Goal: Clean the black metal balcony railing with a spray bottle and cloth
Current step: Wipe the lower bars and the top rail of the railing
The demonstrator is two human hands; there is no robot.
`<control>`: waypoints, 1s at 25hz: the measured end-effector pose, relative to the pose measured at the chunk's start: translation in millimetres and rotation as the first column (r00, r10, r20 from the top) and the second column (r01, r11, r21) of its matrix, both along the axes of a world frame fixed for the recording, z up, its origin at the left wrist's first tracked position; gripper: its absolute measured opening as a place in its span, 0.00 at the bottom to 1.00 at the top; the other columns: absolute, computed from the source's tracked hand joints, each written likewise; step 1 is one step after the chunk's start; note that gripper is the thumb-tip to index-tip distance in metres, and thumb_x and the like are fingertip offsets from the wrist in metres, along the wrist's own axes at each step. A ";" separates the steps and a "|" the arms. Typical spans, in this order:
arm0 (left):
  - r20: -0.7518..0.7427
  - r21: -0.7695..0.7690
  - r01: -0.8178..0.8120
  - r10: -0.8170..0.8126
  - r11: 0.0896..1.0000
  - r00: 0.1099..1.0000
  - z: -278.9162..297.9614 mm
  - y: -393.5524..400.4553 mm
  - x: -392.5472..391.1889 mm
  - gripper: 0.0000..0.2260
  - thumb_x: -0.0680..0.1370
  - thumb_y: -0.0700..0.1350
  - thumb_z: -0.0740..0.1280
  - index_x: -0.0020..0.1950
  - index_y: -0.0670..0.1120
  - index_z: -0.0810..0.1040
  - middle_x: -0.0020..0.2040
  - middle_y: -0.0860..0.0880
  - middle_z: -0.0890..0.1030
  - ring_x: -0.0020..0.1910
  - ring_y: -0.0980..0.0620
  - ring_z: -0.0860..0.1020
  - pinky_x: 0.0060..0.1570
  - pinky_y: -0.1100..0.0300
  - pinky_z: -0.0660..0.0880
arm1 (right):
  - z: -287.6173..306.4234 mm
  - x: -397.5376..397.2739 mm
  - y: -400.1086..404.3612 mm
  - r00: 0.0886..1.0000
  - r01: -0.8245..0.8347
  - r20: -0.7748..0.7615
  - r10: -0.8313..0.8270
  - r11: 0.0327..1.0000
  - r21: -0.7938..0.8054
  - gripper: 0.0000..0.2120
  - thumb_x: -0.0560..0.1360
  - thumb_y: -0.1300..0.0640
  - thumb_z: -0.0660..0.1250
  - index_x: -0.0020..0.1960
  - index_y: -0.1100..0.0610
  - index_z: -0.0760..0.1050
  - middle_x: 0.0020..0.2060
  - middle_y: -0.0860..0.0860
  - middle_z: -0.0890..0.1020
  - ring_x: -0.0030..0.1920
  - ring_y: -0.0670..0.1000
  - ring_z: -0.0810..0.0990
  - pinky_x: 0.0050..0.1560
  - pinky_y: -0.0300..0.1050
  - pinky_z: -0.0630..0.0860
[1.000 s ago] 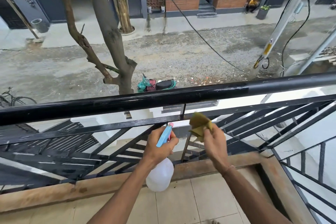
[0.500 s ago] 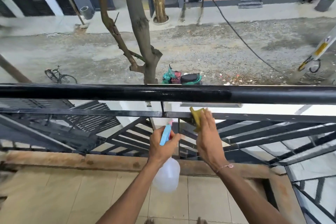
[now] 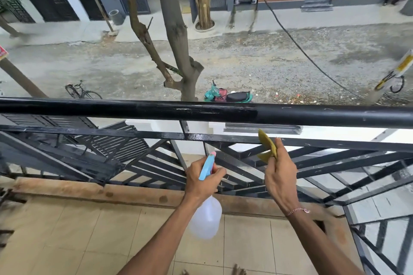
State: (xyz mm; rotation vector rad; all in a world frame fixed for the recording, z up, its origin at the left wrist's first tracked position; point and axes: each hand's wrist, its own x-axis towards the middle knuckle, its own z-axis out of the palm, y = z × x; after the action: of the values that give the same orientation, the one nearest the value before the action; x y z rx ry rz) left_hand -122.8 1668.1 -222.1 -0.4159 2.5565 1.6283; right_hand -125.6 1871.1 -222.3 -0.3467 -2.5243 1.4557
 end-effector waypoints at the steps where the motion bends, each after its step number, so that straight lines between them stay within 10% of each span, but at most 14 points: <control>1: 0.006 0.025 0.011 -0.011 1.000 1.000 2.1 5.8 0.3 0.11 0.71 0.41 0.75 0.31 0.49 0.77 0.28 0.52 0.75 0.30 0.52 0.77 0.31 0.47 0.83 | 0.2 3.8 3.7 1.000 0.006 0.005 -0.006 1.000 -0.011 0.24 0.83 0.65 0.55 0.78 0.56 0.61 0.47 0.55 0.78 0.33 0.49 0.73 0.33 0.44 0.74; 6: 0.025 0.069 0.053 -0.055 0.996 0.998 1.6 23.6 1.9 0.07 0.73 0.40 0.75 0.36 0.44 0.80 0.29 0.53 0.77 0.30 0.54 0.78 0.32 0.53 0.83 | -2.3 16.3 20.2 0.997 0.075 0.012 -0.075 0.996 -0.044 0.23 0.83 0.65 0.55 0.78 0.57 0.62 0.40 0.51 0.75 0.32 0.49 0.71 0.33 0.55 0.74; 14: 0.050 0.077 0.140 -0.144 0.987 0.988 3.1 57.4 5.4 0.08 0.71 0.40 0.74 0.34 0.45 0.79 0.31 0.48 0.78 0.30 0.55 0.78 0.31 0.53 0.83 | -3.3 39.3 48.0 0.988 0.157 0.017 -0.156 0.985 -0.066 0.21 0.84 0.64 0.54 0.76 0.57 0.65 0.40 0.52 0.76 0.31 0.48 0.71 0.28 0.37 0.72; 25: 0.059 0.098 0.209 -0.215 0.973 0.975 3.3 95.1 4.1 0.09 0.71 0.42 0.76 0.33 0.49 0.79 0.31 0.48 0.79 0.32 0.53 0.80 0.36 0.45 0.85 | 2.1 61.6 64.6 0.973 0.230 0.018 -0.229 0.971 -0.067 0.19 0.84 0.64 0.54 0.73 0.57 0.69 0.38 0.50 0.76 0.32 0.47 0.71 0.31 0.36 0.71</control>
State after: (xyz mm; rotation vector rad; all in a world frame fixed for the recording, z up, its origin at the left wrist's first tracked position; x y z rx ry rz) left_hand -118.7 1763.1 -218.8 -0.1802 2.3722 1.6149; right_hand -63.9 1935.7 -220.2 -0.6363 -2.3527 1.4548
